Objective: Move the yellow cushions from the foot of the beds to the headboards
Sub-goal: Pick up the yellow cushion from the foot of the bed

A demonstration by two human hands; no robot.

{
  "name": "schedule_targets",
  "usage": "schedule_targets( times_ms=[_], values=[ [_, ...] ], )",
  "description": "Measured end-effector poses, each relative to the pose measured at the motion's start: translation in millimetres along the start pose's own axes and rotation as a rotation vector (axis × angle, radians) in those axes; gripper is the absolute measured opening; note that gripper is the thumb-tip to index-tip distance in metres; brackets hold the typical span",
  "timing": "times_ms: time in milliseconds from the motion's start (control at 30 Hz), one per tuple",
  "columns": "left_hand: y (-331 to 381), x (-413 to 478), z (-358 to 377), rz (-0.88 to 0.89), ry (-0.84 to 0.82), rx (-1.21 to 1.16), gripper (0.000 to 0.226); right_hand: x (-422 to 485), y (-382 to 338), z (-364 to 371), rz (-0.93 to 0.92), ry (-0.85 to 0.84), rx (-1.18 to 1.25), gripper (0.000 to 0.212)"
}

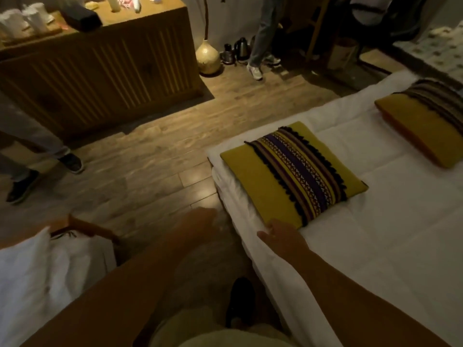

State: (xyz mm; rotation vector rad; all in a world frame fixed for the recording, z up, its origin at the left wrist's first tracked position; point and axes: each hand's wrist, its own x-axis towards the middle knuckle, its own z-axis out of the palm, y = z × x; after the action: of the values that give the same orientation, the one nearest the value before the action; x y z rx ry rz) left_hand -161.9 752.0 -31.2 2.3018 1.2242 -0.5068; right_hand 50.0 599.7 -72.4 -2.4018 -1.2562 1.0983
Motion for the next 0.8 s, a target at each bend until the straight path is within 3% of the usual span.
schedule_targets(
  times_ms=[200, 367, 567, 667, 800],
  values=[
    [25, 87, -47, 0.158, 0.027, 0.058, 0.058, 40, 14, -40, 0.161, 0.031, 0.147, 0.054],
    [61, 168, -91, 0.365, 0.026, 0.137, 0.065, 69, 27, -67, 0.302, 0.167, 0.295, 0.062],
    [110, 282, -136, 0.647, -0.055, 0.248, 0.051, 117, 28, -91, 0.472, 0.402, 0.507, 0.022],
    [129, 328, -153, 0.743, -0.127, 0.294, 0.041, 131, 23, -98, 0.578, 0.489, 0.579, 0.03],
    [143, 379, -163, 0.769, -0.174, 0.309, 0.054, 142, 25, -94, 0.687, 0.587, 0.665, 0.047]
  ],
)
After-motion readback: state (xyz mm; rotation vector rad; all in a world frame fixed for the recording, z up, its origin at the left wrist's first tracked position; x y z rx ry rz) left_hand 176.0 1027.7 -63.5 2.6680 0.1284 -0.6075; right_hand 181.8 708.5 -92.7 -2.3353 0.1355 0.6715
